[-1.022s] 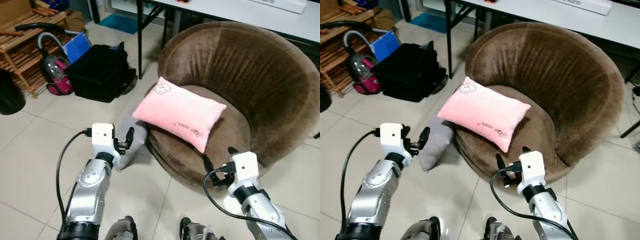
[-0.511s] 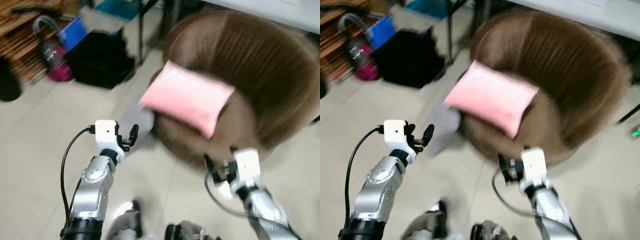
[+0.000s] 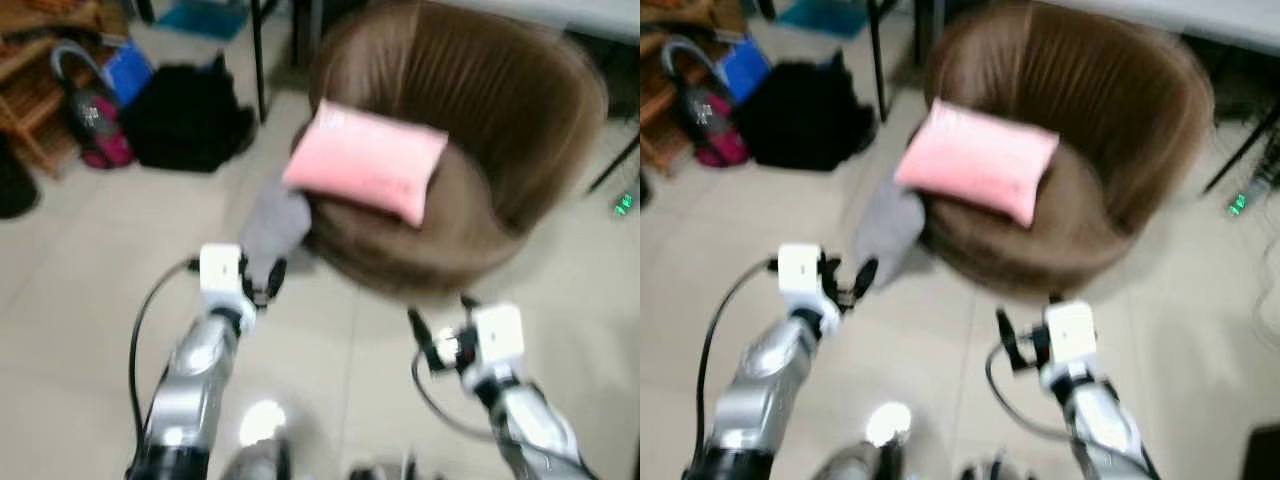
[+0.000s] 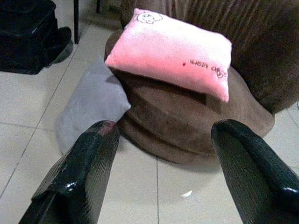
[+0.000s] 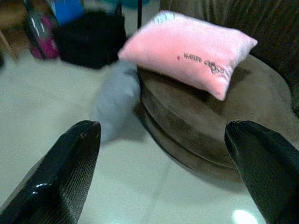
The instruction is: Move the pillow to the sofa from floor
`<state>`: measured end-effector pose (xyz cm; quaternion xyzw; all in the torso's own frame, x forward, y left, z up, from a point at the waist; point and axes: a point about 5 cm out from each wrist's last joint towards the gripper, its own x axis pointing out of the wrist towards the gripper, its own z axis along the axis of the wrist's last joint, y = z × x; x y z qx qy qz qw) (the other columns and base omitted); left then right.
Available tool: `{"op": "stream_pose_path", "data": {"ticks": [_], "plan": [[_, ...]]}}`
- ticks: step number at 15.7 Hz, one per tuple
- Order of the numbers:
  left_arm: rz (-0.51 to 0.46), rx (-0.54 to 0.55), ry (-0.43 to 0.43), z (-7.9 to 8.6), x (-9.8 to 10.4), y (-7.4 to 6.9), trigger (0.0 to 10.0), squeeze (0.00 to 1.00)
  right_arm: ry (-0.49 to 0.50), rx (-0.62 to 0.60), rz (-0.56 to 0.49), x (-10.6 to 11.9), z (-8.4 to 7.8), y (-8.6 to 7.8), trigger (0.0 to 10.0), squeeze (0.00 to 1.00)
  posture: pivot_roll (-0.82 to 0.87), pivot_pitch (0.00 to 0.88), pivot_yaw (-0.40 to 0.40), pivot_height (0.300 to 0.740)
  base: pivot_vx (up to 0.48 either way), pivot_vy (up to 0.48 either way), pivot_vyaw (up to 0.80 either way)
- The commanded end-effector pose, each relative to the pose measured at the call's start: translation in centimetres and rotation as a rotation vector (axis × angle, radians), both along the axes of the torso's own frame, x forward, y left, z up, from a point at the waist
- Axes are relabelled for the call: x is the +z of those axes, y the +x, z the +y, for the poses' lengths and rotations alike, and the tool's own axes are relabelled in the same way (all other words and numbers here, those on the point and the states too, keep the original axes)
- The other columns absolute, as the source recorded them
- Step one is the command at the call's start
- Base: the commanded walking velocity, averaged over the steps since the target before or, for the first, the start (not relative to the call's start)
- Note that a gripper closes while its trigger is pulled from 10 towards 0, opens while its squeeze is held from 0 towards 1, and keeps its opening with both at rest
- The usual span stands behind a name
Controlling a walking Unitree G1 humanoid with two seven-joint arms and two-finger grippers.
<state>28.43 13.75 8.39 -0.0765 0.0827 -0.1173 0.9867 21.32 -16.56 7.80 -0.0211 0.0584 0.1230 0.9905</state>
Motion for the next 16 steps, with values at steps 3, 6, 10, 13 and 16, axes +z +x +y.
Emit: {"op": "stream_pose_path", "data": {"ticks": [3,6,10,13,16], "plan": [[-0.182,0.015,0.061,1.0,1.3,-0.9,10.0,0.0,-0.03,-0.113,-0.193,2.0,-2.1,0.1,10.0,0.0,-0.04,0.182,-0.072,0.74,0.0,0.0,0.0],[-0.08,0.064,0.223,4.4,-3.2,-5.1,10.0,0.0,-0.087,-0.109,-0.101,-1.0,-2.6,-1.3,10.0,0.0,-0.01,0.187,-0.08,0.74,0.0,0.0,0.0],[-0.033,0.125,0.206,5.2,-4.3,-6.8,10.0,0.0,-0.087,-0.089,-0.054,-2.0,-2.9,-1.9,10.0,0.0,0.04,0.189,-0.097,0.74,0.0,0.0,0.0],[-0.063,0.122,0.193,4.2,-4.2,-7.7,10.0,0.0,-0.089,-0.079,-0.068,-2.2,-2.8,-1.6,10.0,0.0,0.05,0.184,-0.101,0.74,0.0,0.0,0.0],[-0.032,0.112,0.16,1.8,-5.1,-9.6,10.0,0.0,-0.086,-0.076,-0.067,-2.2,-3.0,-1.9,10.0,0.0,0.04,0.195,-0.11,0.74,0.0,0.47,0.0]]}}
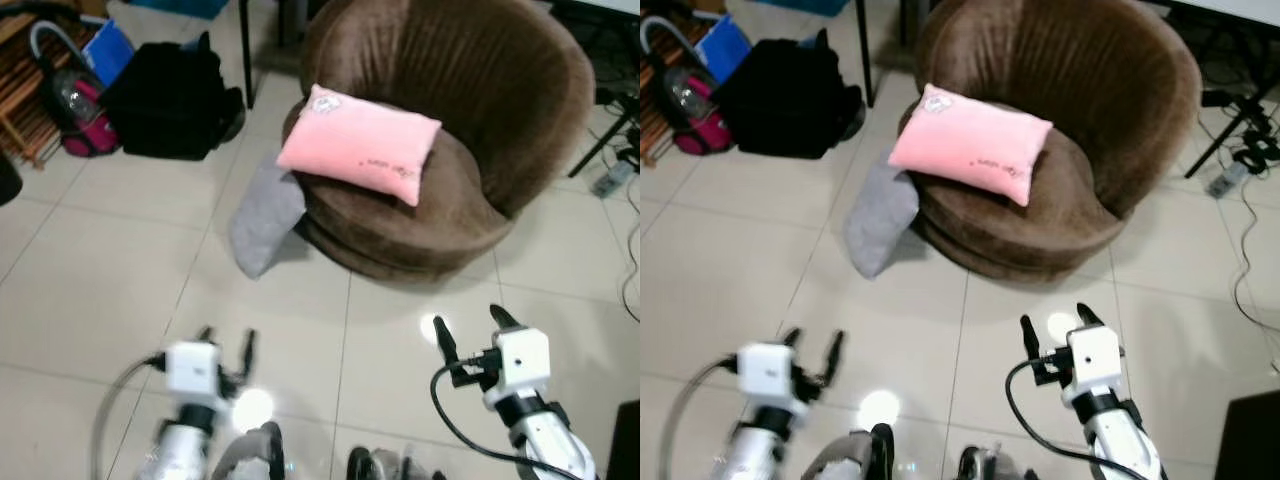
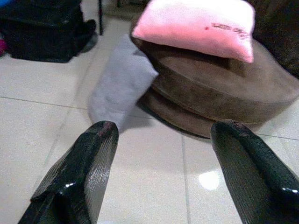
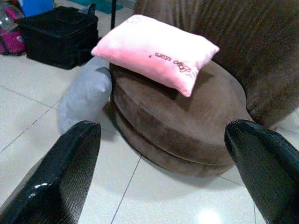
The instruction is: Move the pillow to the sofa from floor
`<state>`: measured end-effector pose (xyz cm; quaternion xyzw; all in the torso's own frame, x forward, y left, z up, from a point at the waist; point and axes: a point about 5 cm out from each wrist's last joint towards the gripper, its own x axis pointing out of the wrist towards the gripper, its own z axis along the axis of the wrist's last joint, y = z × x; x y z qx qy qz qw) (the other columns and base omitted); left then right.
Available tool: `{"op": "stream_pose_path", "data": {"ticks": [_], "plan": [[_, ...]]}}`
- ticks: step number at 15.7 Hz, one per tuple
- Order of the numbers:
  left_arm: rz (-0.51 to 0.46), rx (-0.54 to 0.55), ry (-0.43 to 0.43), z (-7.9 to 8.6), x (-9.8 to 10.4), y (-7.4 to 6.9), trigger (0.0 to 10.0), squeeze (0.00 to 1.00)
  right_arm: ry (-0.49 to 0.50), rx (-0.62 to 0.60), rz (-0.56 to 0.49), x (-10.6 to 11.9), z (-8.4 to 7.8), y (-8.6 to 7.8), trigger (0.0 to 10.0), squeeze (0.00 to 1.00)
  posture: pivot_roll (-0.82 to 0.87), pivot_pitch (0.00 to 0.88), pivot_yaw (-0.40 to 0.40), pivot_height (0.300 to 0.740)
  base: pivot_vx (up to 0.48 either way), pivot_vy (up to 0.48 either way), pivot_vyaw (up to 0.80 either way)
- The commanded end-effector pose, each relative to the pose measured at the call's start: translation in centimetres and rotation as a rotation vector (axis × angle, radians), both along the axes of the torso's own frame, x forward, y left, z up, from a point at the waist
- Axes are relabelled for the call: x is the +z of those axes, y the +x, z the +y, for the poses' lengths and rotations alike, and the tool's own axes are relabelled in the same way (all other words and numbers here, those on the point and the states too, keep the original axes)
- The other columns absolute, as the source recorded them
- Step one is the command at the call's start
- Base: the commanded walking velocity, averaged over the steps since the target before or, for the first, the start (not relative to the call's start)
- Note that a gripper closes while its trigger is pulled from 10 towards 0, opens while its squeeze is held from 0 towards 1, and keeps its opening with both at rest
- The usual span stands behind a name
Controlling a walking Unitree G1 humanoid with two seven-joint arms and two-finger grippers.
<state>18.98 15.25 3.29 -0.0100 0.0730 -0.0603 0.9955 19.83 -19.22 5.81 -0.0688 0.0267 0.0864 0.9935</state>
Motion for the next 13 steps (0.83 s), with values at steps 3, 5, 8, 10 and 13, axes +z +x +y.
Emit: {"op": "stream_pose_path", "data": {"ticks": [3,5,8,10,13], "plan": [[0.009,0.006,0.002,-0.7,-0.2,-0.4,10.0,0.0,-0.002,-0.006,0.014,-0.2,-0.4,-0.6,10.0,0.0,0.03,0.206,-0.113,0.74,0.0,0.459,0.0],[0.012,-0.02,-0.024,-2.0,-0.1,-0.6,10.0,0.0,-0.007,0.012,0.019,-0.3,-0.2,-0.6,10.0,0.0,0.03,0.213,-0.113,0.74,0.0,0.467,0.0],[0.005,-0.05,-0.051,-4.0,0.3,-0.5,10.0,0.0,-0.002,0.03,0.036,-0.6,0.1,-0.7,10.0,0.0,0.02,0.227,-0.106,0.74,0.0,0.48,0.0],[0.011,-0.064,-0.077,-4.9,0.5,-0.6,10.0,0.0,-0.005,0.032,0.038,-0.6,0.2,-0.7,10.0,0.0,0.02,0.233,-0.103,0.74,0.0,0.48,0.0],[0.032,-0.095,-0.107,-7.3,0.6,-0.7,10.0,0.0,-0.013,0.035,0.045,-0.7,0.1,-0.7,10.0,0.0,0.02,0.234,-0.102,0.74,0.0,0.48,0.0]]}}
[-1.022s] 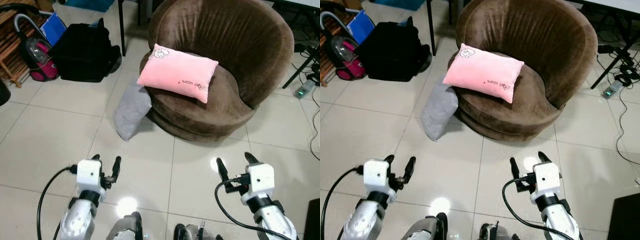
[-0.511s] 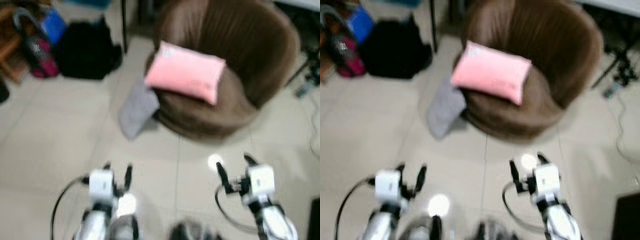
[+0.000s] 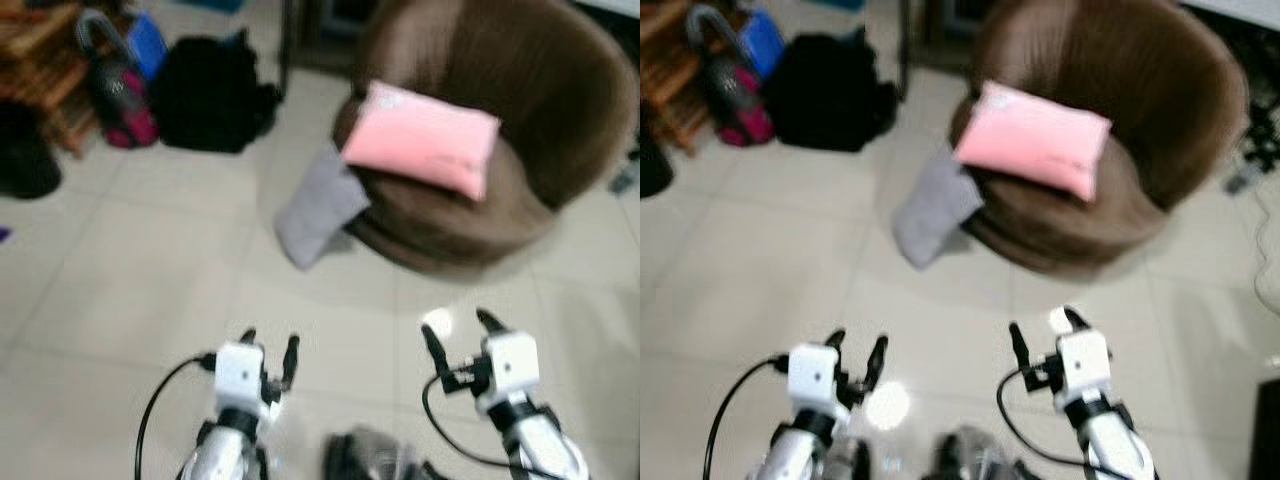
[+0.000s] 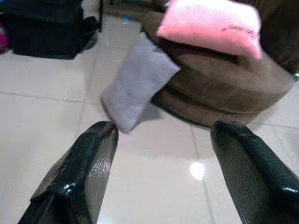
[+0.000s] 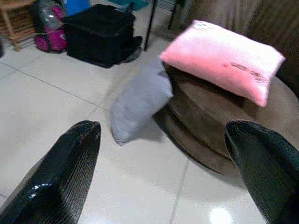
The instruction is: Move the pillow to the sofa from floor
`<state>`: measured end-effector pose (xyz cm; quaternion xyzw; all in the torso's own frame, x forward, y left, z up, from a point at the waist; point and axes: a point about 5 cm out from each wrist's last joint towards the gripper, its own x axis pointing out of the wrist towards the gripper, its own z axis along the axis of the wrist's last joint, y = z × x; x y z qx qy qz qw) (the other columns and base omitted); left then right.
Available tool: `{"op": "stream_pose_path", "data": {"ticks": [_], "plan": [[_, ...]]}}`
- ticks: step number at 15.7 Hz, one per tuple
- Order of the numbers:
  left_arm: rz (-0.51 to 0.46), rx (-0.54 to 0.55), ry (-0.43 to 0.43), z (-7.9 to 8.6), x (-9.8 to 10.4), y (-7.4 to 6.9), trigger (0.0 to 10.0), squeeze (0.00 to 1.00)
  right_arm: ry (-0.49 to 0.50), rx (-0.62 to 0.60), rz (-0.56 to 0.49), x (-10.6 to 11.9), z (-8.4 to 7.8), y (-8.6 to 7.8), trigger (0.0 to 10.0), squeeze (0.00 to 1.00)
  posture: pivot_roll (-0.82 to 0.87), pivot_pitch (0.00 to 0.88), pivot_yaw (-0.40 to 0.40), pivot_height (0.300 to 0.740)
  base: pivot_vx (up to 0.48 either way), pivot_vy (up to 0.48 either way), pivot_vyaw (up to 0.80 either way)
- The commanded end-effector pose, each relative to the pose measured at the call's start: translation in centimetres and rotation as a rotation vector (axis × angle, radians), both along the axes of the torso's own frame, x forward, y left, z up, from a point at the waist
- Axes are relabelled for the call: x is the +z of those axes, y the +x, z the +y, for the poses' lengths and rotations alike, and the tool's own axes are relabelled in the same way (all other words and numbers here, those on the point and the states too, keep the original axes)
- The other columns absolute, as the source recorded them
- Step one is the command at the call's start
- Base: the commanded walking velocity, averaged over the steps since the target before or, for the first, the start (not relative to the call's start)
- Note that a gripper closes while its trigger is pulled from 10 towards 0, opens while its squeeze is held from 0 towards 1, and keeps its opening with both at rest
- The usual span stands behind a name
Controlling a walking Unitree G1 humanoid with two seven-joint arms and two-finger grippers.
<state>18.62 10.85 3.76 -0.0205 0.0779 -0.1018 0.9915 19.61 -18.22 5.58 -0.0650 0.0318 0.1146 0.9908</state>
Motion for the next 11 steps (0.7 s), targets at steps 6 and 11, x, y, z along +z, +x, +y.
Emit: {"op": "stream_pose_path", "data": {"ticks": [6,11], "plan": [[0.118,-0.054,-0.143,-5.9,-0.5,-0.6,10.0,0.0,-0.03,-0.002,0.054,-1.2,-0.8,-0.9,10.0,0.0,0.01,0.244,-0.1,0.74,0.0,0.48,0.0],[0.11,-0.008,-0.024,6.1,0.0,5.5,10.0,0.0,-0.037,-0.004,0.074,-1.9,-1.0,-1.2,10.0,0.0,0.01,0.233,-0.097,0.74,0.071,0.064,0.0]]}}
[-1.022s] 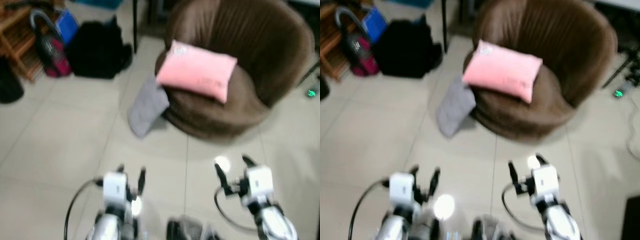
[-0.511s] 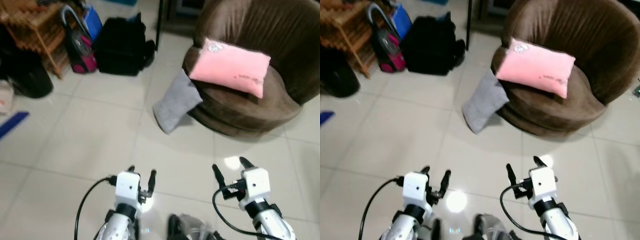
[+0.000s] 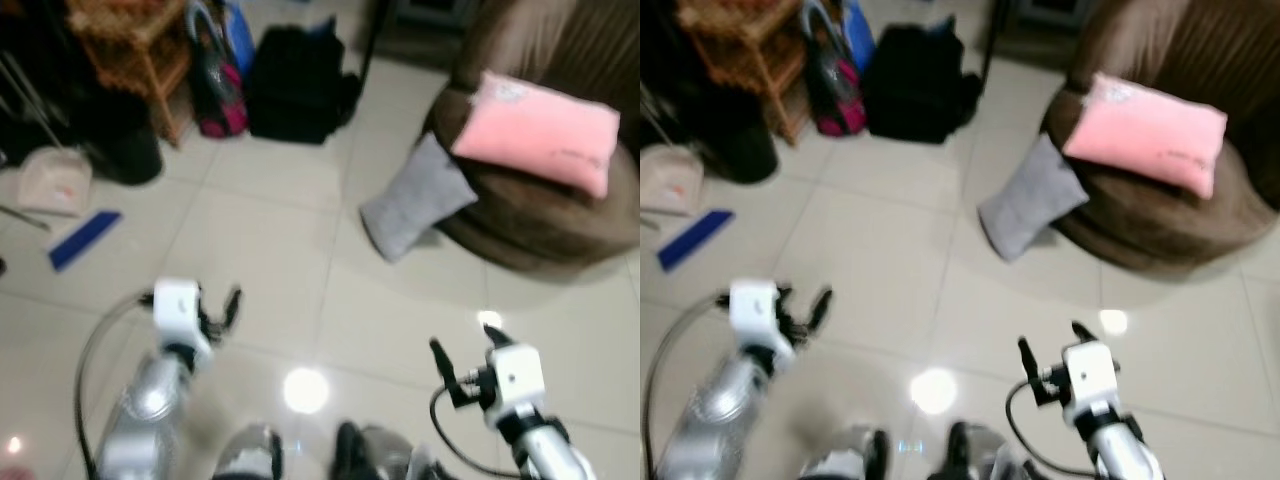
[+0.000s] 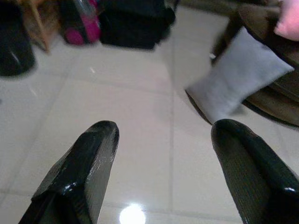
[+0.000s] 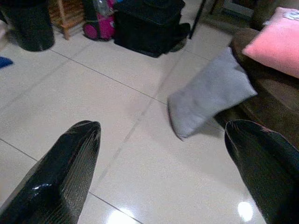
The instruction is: Move the pillow to the sofa from floor
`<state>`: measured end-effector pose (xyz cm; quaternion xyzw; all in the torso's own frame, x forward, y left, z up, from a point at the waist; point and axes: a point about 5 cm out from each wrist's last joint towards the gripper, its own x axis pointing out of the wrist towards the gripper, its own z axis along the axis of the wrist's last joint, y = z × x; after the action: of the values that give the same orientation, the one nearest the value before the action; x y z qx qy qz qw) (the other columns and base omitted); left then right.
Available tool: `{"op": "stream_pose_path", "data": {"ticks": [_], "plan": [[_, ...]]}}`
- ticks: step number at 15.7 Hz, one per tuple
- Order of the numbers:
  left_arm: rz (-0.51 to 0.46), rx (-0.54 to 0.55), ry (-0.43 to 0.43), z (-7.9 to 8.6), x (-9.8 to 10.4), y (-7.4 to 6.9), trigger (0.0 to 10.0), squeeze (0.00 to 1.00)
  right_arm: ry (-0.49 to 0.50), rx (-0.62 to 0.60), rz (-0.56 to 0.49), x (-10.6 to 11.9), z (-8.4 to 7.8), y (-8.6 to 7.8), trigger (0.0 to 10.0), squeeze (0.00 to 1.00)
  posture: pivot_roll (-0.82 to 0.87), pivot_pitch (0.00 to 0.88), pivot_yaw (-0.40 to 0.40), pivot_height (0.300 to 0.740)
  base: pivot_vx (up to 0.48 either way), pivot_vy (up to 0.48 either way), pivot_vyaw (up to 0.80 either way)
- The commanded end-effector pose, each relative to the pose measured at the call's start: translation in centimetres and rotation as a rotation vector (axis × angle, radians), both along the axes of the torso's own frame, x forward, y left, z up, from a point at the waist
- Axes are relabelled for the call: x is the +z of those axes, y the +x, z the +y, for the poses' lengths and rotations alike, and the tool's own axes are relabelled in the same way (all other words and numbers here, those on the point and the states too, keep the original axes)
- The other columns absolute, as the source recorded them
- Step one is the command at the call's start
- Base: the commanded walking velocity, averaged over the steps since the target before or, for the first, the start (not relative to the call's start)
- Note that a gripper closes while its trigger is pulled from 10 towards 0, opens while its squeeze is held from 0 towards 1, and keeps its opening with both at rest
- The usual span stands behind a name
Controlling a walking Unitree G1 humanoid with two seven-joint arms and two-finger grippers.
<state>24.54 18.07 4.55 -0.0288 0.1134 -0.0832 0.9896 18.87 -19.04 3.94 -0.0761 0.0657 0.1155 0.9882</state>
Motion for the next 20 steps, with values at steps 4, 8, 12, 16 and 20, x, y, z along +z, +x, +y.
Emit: {"op": "stream_pose_path", "data": {"ticks": [4,8,12,16,20], "plan": [[0.06,-0.078,-0.034,-1.4,-1.1,-0.3,10.0,0.0,-0.015,0.009,0.035,-1.3,-0.5,-0.5,10.0,0.0,0.01,0.224,-0.097,0.74,0.355,0.322,0.0],[0.072,-0.086,-0.016,-1.5,-1.4,-0.4,10.0,0.0,-0.02,0.016,0.045,-1.8,-0.7,-0.5,10.0,0.0,0.01,0.221,-0.099,0.74,0.427,0.071,0.0],[0.059,-0.103,0.008,-1.7,-0.9,-0.3,10.0,0.0,-0.02,0.022,0.029,-1.7,-0.7,-0.3,10.0,0.0,0.01,0.226,-0.098,0.74,0.446,0.0,0.0],[0.054,-0.109,0.053,-1.7,-0.3,-0.2,10.0,0.0,-0.026,0.055,0.013,-1.7,-0.2,-0.4,10.0,0.0,0.01,0.229,-0.096,0.74,0.472,0.0,0.0],[0.055,-0.108,0.071,-2.0,0.0,0.0,10.0,0.0,0.002,0.048,0.022,-1.9,0.0,-0.2,10.0,0.0,0.02,0.237,-0.094,0.74,0.48,0.0,-0.3]]}}
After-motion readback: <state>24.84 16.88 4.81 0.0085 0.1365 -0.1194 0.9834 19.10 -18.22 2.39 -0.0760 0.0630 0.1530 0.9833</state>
